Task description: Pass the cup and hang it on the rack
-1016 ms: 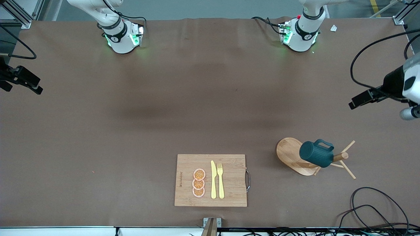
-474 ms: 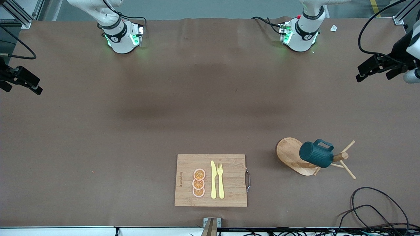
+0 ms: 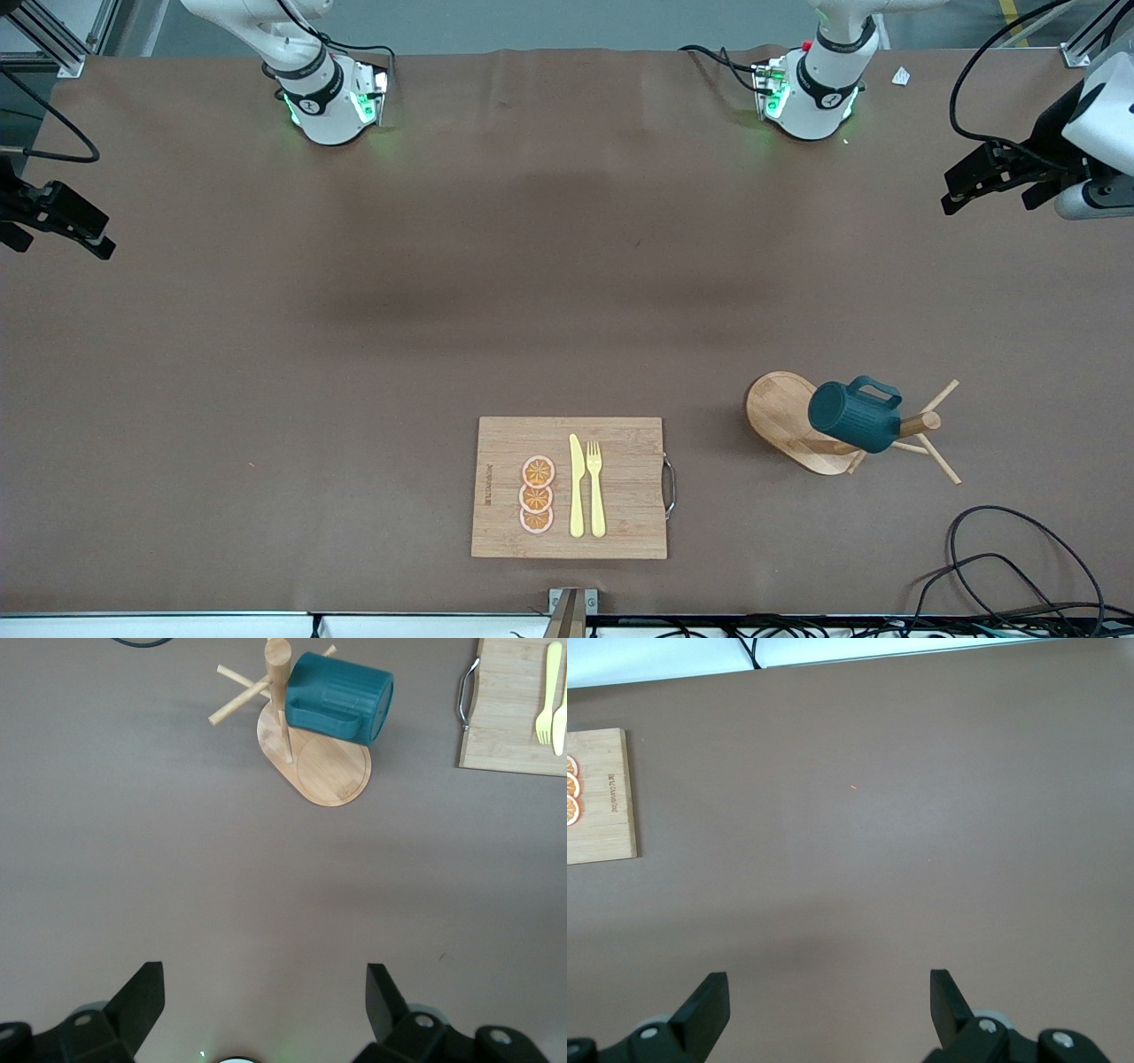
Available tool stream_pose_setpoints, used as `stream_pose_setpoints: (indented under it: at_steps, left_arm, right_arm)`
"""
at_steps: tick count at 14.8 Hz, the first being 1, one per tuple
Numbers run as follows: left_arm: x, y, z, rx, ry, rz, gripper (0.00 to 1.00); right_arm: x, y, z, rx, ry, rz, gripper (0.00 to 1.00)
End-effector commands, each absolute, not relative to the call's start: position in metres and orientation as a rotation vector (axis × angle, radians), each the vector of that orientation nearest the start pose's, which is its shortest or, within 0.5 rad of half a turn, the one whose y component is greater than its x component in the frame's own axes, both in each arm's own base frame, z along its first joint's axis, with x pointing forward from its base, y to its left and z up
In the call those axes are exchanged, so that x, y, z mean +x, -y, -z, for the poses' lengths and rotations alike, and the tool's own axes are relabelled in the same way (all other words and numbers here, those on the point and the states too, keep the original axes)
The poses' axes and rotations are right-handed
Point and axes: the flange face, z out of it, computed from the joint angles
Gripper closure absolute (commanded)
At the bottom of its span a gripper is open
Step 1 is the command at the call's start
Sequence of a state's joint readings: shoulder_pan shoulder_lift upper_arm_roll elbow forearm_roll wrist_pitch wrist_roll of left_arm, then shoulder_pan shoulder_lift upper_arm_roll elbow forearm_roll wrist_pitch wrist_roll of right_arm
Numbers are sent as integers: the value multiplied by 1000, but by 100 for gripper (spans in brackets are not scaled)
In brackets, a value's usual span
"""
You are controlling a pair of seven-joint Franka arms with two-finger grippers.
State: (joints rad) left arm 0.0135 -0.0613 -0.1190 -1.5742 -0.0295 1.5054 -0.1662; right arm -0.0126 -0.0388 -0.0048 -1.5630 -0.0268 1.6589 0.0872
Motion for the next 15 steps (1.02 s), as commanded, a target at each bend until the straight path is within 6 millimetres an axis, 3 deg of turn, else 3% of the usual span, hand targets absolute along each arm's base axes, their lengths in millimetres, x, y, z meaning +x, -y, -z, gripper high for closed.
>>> stream_pose_setpoints:
  at_steps: [1,6,11,15]
  left_arm:
    - [517,62,-648,-3145,65,-21,0]
    - [515,87,-642,-3125,-6,-30,0]
    - [522,59,-648,-3135,67,-17,0]
    - [523,55,-650,-3132,80,-19,0]
  right_arm:
    - [548,13,-658,-3143,-146,225,0]
    - [543,13,-652,-3145,-149,209,0]
    - [544,13,-653,-3144,-149,213,0]
    - [544,12,-653,-3145,-141,213,0]
